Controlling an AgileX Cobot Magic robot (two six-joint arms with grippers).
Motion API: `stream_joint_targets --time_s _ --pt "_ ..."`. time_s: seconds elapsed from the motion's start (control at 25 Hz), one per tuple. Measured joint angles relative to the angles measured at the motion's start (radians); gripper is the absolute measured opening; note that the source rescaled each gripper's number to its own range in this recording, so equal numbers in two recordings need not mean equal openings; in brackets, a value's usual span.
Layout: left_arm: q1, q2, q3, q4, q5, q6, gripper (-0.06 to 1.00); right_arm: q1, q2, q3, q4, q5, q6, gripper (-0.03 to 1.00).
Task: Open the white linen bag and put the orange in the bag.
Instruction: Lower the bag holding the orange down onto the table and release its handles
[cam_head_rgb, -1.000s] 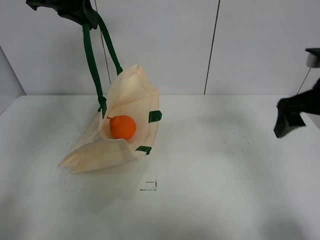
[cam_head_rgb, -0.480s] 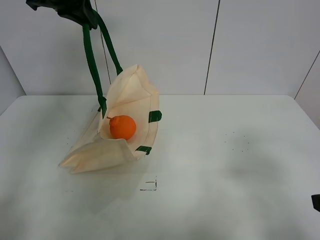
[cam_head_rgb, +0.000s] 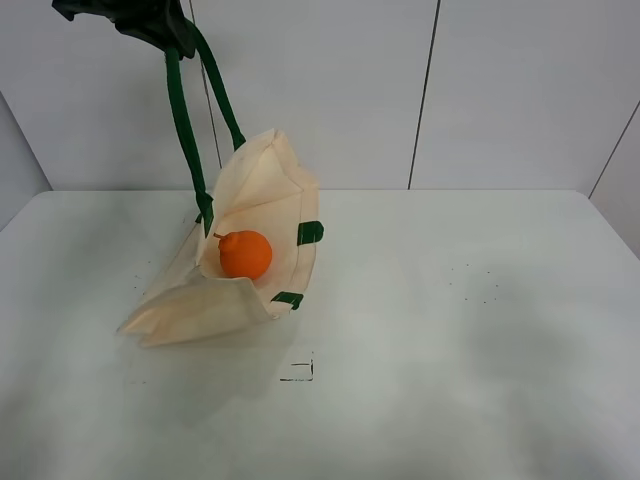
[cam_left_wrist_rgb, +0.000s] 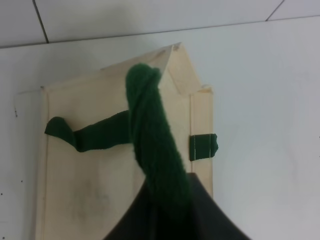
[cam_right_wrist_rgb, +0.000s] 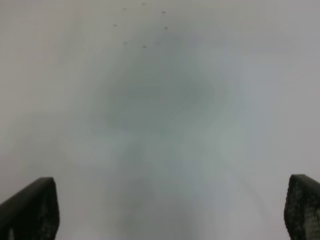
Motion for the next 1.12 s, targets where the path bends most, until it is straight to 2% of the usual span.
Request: stream_joint_targets --time_s 0.2,0.56,0.76,1.12 --pt "0.0 0.0 0.0 0.0 0.0 0.0 0.0 -0.03 -0.052 0.005 0.004 0.0 0.0 1.0" --pt "0.0 0.0 0.0 0.0 0.0 0.0 0.0 0.016 -0.231 0.005 0.014 0.0 0.0 1.0" --pt "0.0 0.0 0.0 0.0 0.0 0.0 0.0 -0.018 -0.238 0.005 0.023 0.0 0.0 1.0" --pt "0.0 0.001 0.002 0.0 0.0 0.0 0.0 -0.019 -0.238 0.005 0.023 0.0 0.0 1.0"
